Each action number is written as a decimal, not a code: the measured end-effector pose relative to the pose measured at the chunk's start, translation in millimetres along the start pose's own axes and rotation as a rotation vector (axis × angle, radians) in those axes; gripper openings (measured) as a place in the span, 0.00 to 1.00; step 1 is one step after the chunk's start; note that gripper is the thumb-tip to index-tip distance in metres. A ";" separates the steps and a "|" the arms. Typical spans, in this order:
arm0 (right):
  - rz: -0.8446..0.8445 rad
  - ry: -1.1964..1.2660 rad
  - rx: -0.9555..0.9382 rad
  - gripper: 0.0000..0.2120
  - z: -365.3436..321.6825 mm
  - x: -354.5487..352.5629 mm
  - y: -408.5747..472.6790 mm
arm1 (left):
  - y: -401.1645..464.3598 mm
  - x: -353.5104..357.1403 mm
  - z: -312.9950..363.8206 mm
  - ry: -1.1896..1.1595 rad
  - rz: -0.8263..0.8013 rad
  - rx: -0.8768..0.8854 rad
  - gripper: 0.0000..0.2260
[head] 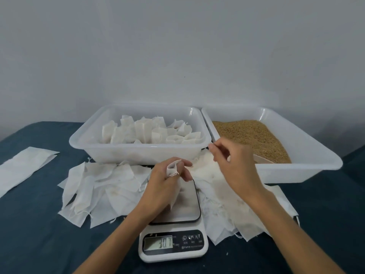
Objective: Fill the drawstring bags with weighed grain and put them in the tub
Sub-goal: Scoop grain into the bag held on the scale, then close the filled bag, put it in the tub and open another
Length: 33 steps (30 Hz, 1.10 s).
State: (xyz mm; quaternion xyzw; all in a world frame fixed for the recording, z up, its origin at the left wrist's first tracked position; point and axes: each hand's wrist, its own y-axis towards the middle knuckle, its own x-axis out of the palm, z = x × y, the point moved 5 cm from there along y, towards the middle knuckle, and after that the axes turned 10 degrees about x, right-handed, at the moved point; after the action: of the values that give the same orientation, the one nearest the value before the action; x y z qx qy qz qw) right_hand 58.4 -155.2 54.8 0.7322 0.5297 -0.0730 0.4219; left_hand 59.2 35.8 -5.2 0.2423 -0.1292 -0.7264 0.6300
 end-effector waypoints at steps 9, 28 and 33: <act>-0.001 0.270 -0.049 0.13 7.1 18.9 -23.0 | 83.1 -38.4 27.7 -0.056 0.275 0.006 0.17; 0.198 0.451 0.097 0.12 35.9 -15.2 -5.1 | 162.4 -48.4 -31.9 0.975 -0.134 -0.150 0.12; 0.230 0.544 0.183 0.13 40.1 -23.2 -2.9 | 114.9 -17.1 20.5 0.976 0.046 0.271 0.07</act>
State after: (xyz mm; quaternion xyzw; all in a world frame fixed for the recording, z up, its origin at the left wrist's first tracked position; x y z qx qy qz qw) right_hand 59.6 -199.4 40.6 0.8150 0.5279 0.1265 0.2025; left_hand 148.2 30.3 72.1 0.6303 0.0820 -0.4913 0.5955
